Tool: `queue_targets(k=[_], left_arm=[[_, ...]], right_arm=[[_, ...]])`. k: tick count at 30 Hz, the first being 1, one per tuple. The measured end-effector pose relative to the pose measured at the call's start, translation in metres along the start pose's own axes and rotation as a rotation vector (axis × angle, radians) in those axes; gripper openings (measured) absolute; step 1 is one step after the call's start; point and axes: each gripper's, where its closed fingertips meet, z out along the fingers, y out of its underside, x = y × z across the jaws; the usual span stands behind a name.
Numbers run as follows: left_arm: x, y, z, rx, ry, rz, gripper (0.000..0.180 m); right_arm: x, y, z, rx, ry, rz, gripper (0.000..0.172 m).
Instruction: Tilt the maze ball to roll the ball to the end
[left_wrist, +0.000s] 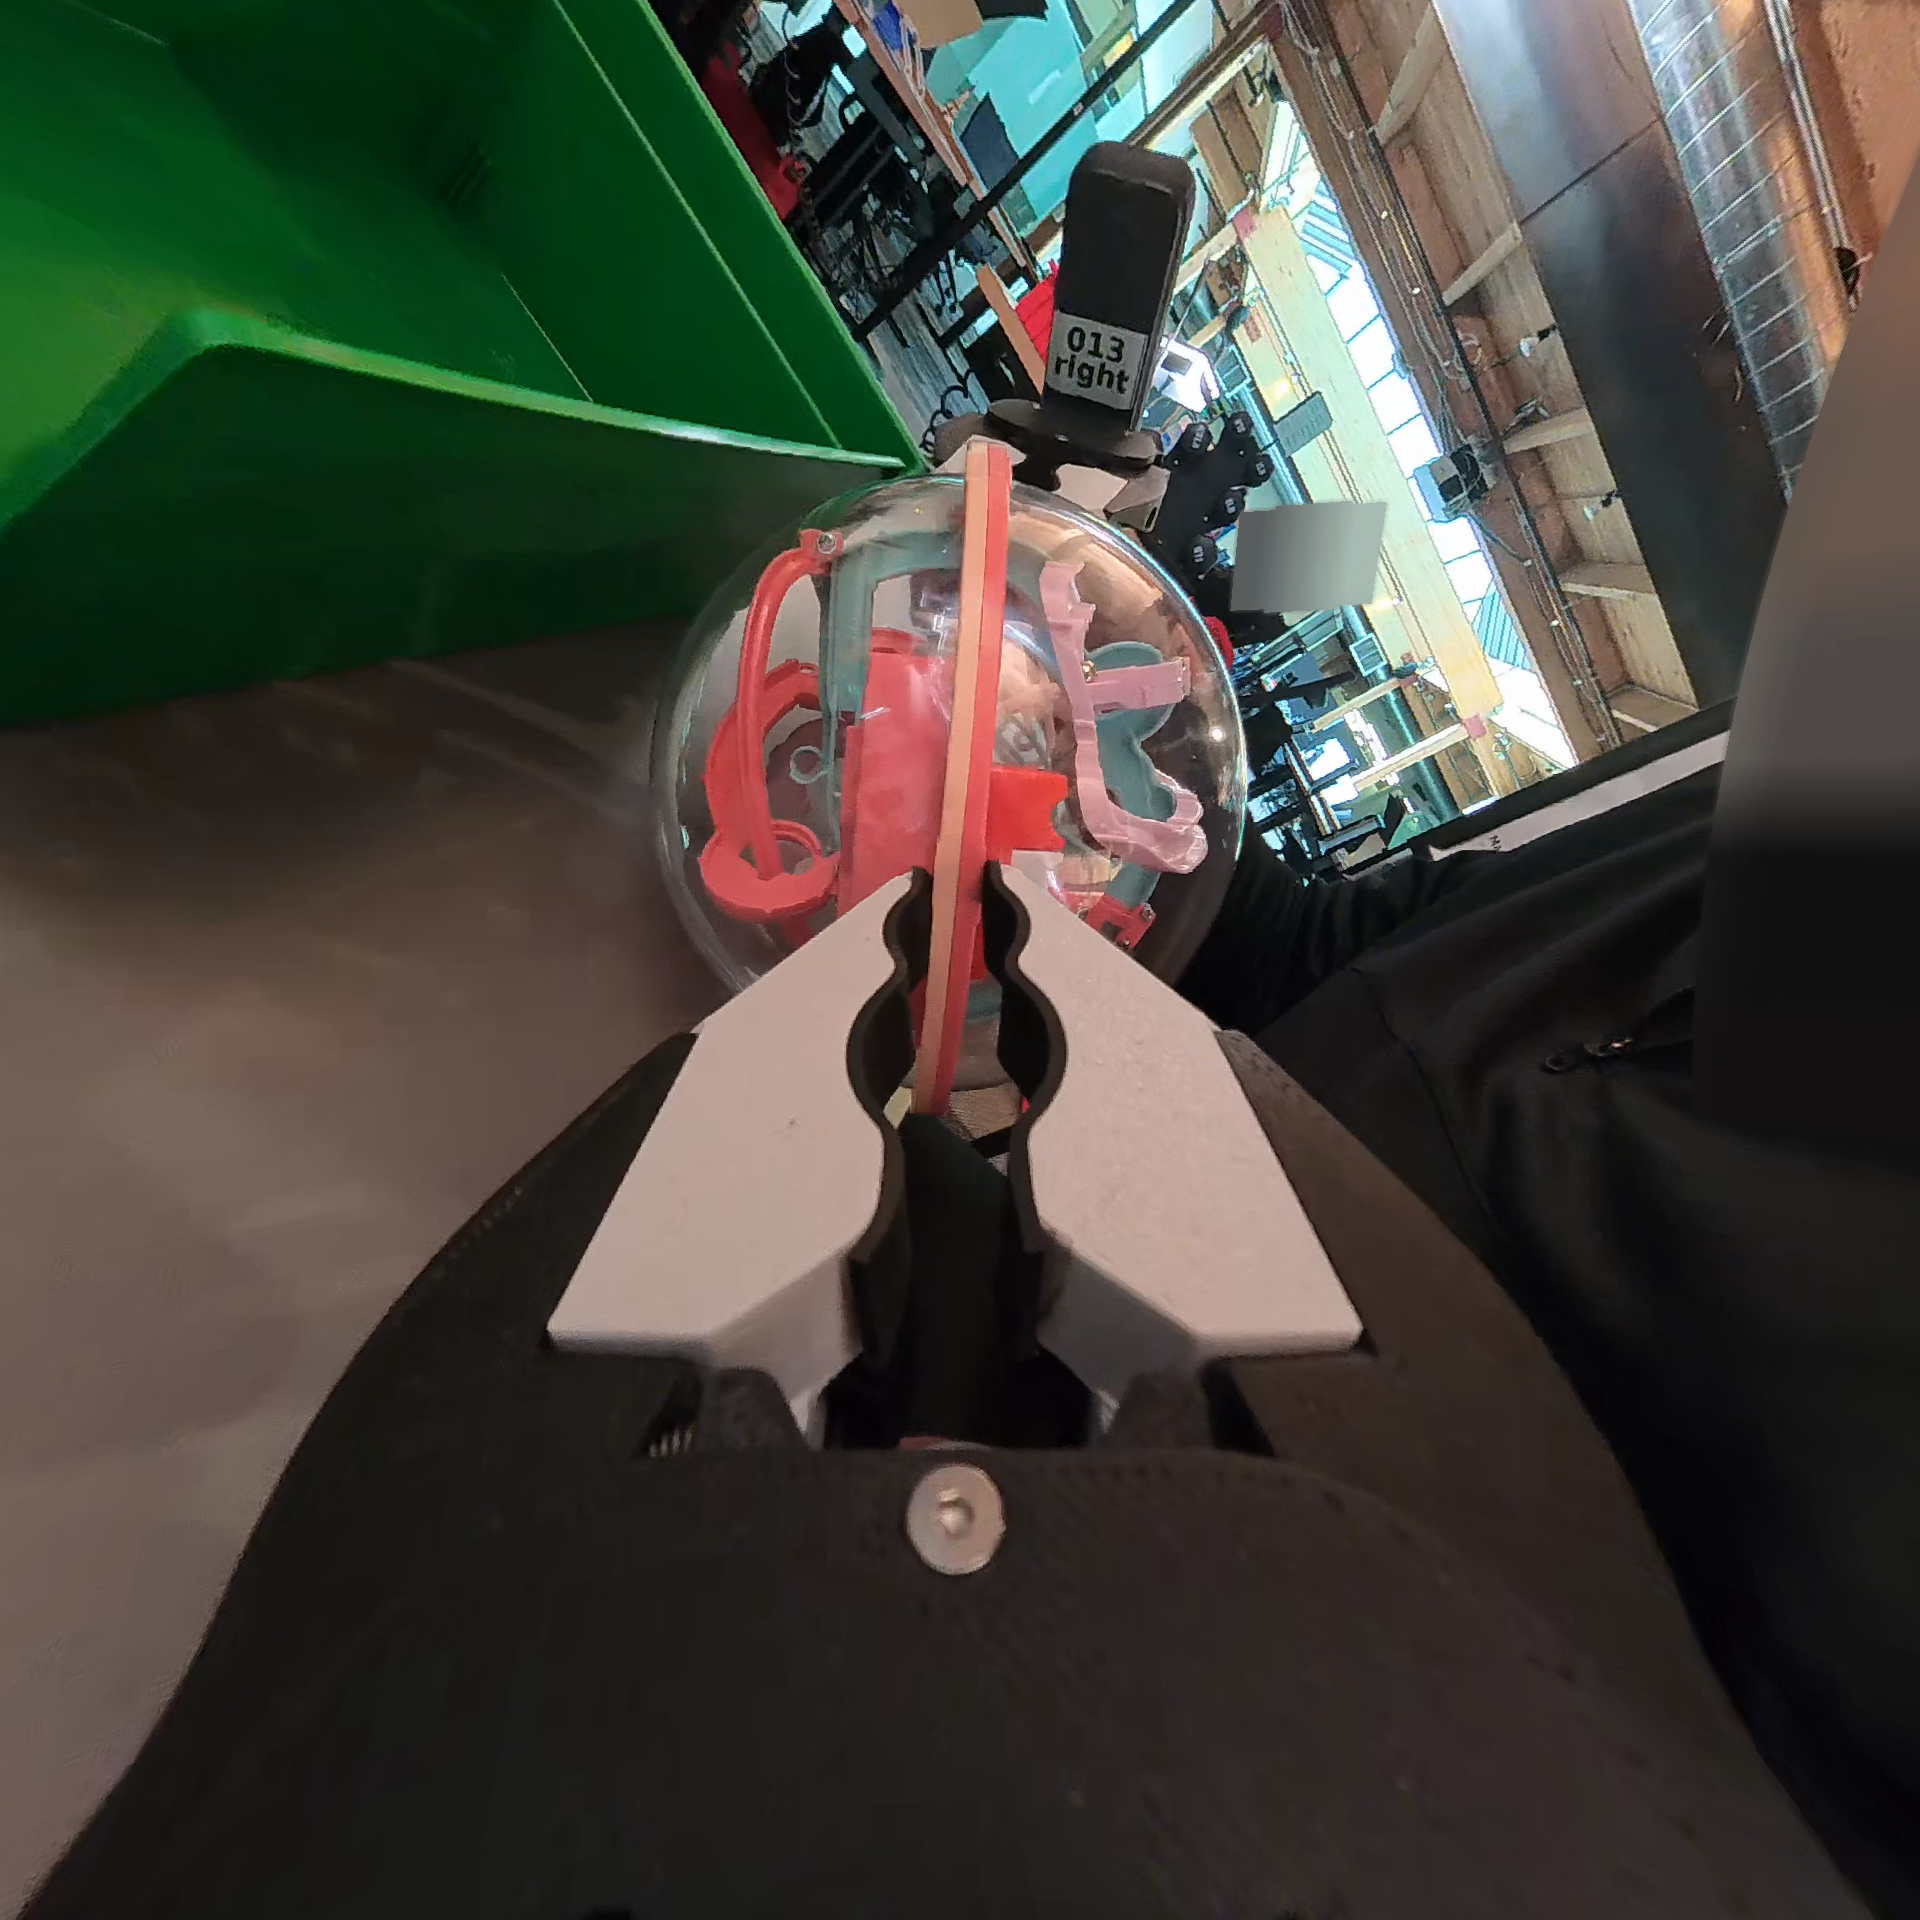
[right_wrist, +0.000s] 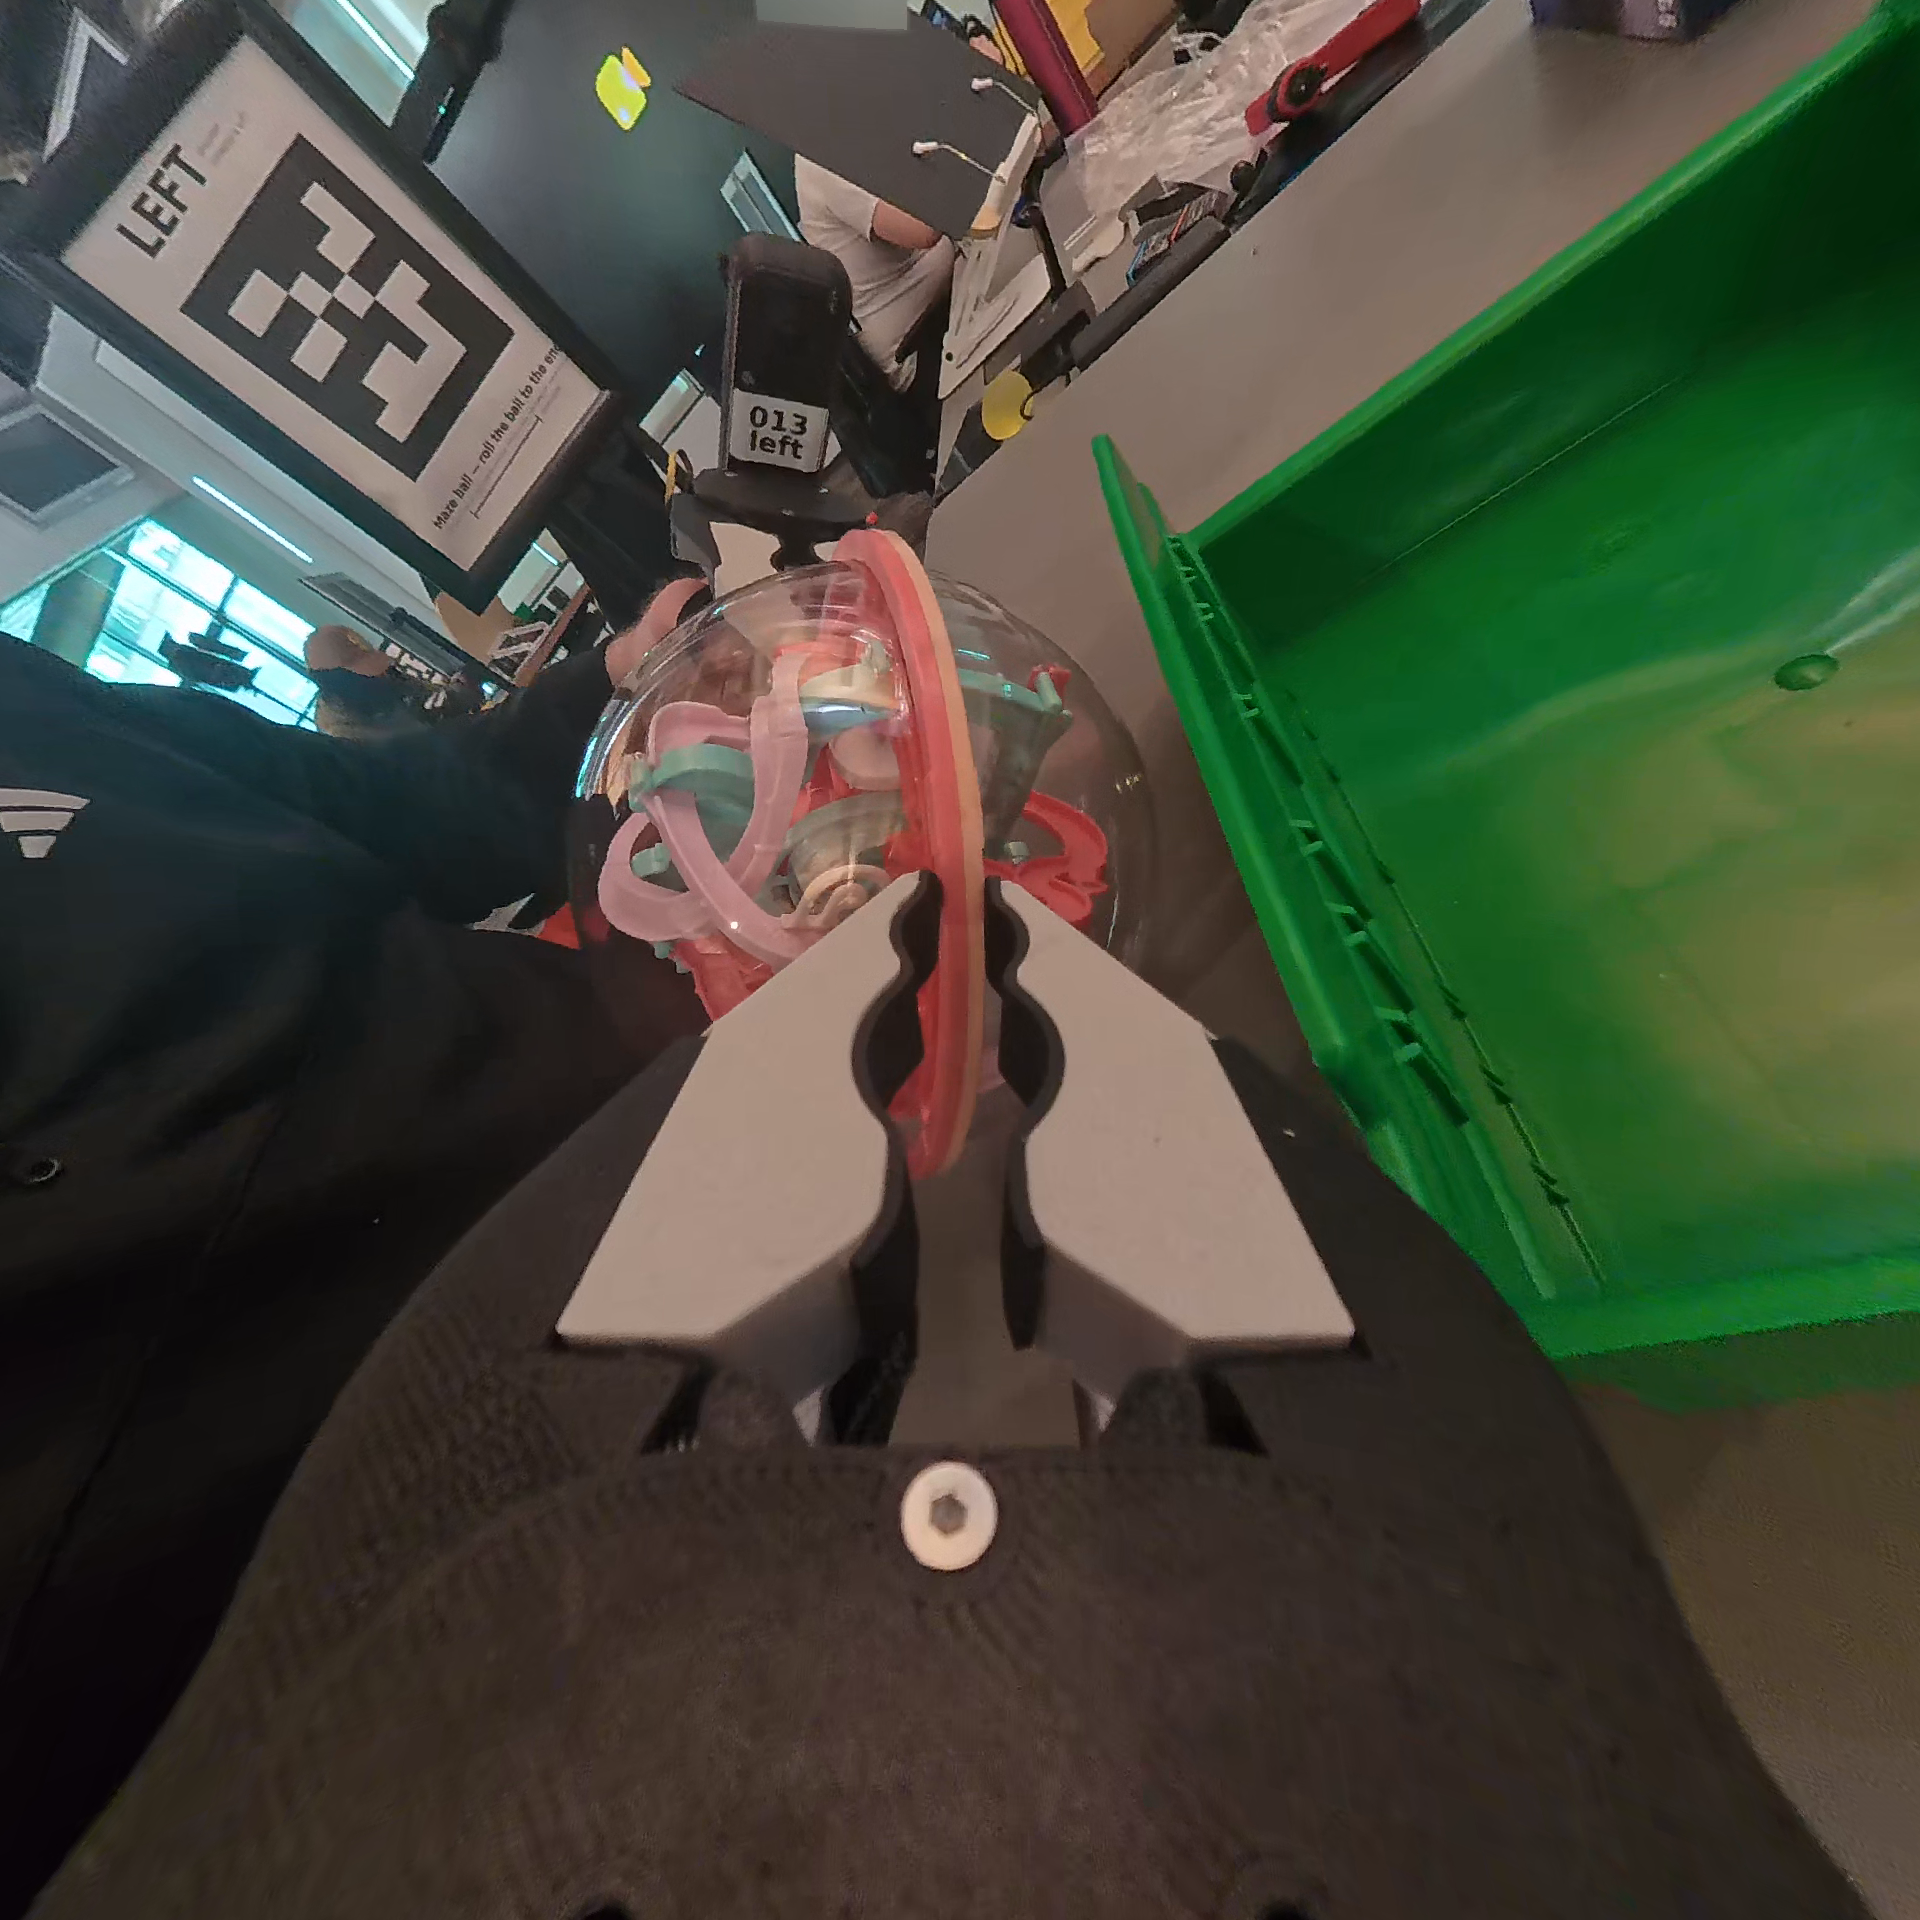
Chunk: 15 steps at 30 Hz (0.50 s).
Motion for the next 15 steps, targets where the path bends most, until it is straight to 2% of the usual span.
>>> queue_targets(k=[15], left_arm=[[0.000,0.001,0.008,-0.040,0.020,-0.057,0.007]], right_arm=[[-0.003,0.021,-0.007,0.037,0.041,0.091,0.007]])
